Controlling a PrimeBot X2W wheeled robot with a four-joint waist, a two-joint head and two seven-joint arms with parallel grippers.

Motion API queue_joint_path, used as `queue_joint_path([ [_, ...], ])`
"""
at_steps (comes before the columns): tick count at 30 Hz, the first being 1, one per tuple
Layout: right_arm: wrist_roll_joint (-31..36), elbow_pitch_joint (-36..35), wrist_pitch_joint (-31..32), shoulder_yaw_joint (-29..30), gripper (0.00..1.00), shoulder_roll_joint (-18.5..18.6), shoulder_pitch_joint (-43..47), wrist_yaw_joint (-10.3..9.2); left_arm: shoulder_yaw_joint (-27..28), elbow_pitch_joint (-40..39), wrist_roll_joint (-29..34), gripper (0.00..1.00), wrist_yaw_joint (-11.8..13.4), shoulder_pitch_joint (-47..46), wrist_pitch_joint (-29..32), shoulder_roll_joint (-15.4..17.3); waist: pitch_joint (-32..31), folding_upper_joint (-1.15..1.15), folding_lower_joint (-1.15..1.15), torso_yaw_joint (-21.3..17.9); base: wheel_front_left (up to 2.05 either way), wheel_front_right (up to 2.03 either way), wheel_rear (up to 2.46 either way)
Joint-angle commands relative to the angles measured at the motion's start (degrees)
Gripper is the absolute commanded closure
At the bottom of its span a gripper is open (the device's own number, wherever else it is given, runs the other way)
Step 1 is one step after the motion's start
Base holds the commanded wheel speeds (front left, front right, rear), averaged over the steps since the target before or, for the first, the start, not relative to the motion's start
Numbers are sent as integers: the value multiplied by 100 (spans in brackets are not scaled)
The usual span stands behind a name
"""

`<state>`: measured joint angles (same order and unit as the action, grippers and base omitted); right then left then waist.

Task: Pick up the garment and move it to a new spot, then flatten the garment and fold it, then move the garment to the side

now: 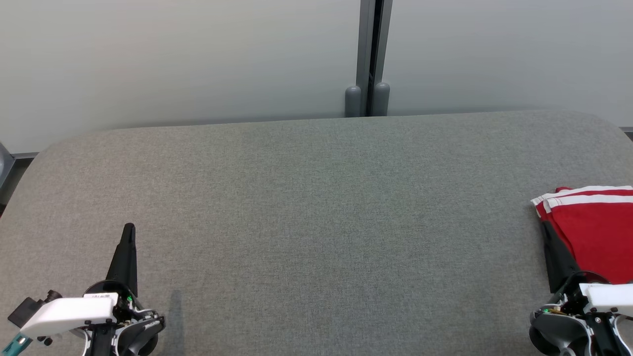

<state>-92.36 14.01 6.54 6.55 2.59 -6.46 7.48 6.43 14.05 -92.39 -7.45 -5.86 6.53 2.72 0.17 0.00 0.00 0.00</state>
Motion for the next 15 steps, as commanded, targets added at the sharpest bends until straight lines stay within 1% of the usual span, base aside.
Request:
queue_joint_path([
  [1, -13, -23, 19, 8, 100, 54, 55, 2, 25, -13, -8, 100, -18, -68, 19, 30, 0, 0, 0, 0, 0, 0, 0],
  [15, -13, -22, 19, 7, 100, 54, 55, 2, 25, -14, -8, 100, -18, -68, 19, 30, 0, 0, 0, 0, 0, 0, 0],
])
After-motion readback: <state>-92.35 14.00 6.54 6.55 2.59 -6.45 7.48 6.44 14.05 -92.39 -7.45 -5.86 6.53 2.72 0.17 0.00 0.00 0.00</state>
